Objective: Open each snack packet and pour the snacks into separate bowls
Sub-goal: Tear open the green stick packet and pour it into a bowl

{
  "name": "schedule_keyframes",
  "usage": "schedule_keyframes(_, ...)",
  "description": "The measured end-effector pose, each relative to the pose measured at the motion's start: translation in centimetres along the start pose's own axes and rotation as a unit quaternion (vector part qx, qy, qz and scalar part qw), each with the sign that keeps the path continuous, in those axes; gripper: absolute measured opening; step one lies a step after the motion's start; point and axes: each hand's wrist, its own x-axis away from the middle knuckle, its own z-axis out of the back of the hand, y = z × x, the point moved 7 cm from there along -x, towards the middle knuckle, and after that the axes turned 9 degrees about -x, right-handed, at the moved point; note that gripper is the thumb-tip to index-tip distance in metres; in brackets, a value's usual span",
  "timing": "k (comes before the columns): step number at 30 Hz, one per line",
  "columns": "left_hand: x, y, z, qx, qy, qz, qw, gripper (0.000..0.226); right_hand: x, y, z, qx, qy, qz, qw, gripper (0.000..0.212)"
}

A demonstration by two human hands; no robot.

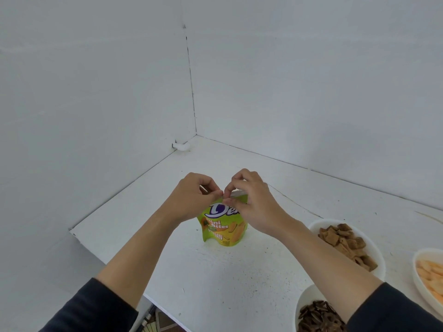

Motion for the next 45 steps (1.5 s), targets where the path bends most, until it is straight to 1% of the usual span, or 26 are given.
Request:
schedule_keyframes(2, 0.2, 0.0, 0.6, 0.014, -0.027, -0.009, 0.999, 0.015, 0.3, 0.4, 0.4, -0.081, 0.044, -0.044, 0.995, 0.016)
schedule_keyframes(4, 0.4, -0.2, 1.2, 0.007, -0.064, -0.004, 0.998, 0.012, 0.4, 0.9, 0.7, -0.128, 0.066, -0.085, 0.986, 0.016)
schedule_keyframes(7, 0.6, -0.6, 1.8, -0.028, -0.103, 0.005, 0.994, 0.013, 0.2, 1.1, 0.8, -0.154, 0.059, -0.121, 0.979, 0.009)
schedule_keyframes(10, 0.5, -0.5, 1.9, -0.027, -0.111, 0.013, 0.993, 0.011, 0.2, 0.5, 0.5, -0.156, 0.037, -0.130, 0.978, 0.009)
schedule_keyframes(18, 0.6, -0.3, 1.1, -0.063, -0.101, 0.000, 0.993, 0.015, 0.2, -0.5, -0.2, -0.143, 0.002, -0.082, 0.986, 0.015)
schedule_keyframes(21, 0.6, -0.2, 1.1, -0.087, -0.088, -0.007, 0.992, 0.015, 0.2, -0.6, 0.0, -0.127, 0.021, -0.063, 0.990, 0.013)
schedule_keyframes(25, 0.7, -0.1, 1.3, -0.045, -0.090, -0.011, 0.995, 0.013, 0.4, -0.8, 0.0, -0.135, 0.026, -0.042, 0.990, 0.016)
schedule_keyframes(28, 1.1, 0.1, 0.9, -0.020, -0.138, -0.014, 0.990, 0.012, 0.7, -0.9, -0.2, -0.142, 0.020, -0.035, 0.989, 0.016)
schedule_keyframes(30, 1.3, 0.1, 0.7, -0.001, -0.151, -0.013, 0.988, 0.010, 0.8, -1.0, -0.2, -0.147, 0.009, -0.031, 0.989, 0.016)
schedule_keyframes(35, 1.8, 0.3, 0.1, 0.017, -0.116, -0.017, 0.993, 0.010, 1.5, -1.3, -0.4, -0.186, -0.015, -0.008, 0.982, 0.012)
schedule_keyframes(39, 1.8, 0.1, 0.0, 0.044, -0.107, -0.012, 0.993, 0.010, 1.6, -1.1, -0.3, -0.133, -0.011, 0.004, 0.991, 0.011)
schedule_keyframes(45, 1.7, -0.4, -0.2, 0.075, -0.111, 0.015, 0.991, 0.010, 1.9, -0.9, 0.2, -0.168, 0.008, 0.016, 0.986, 0.021)
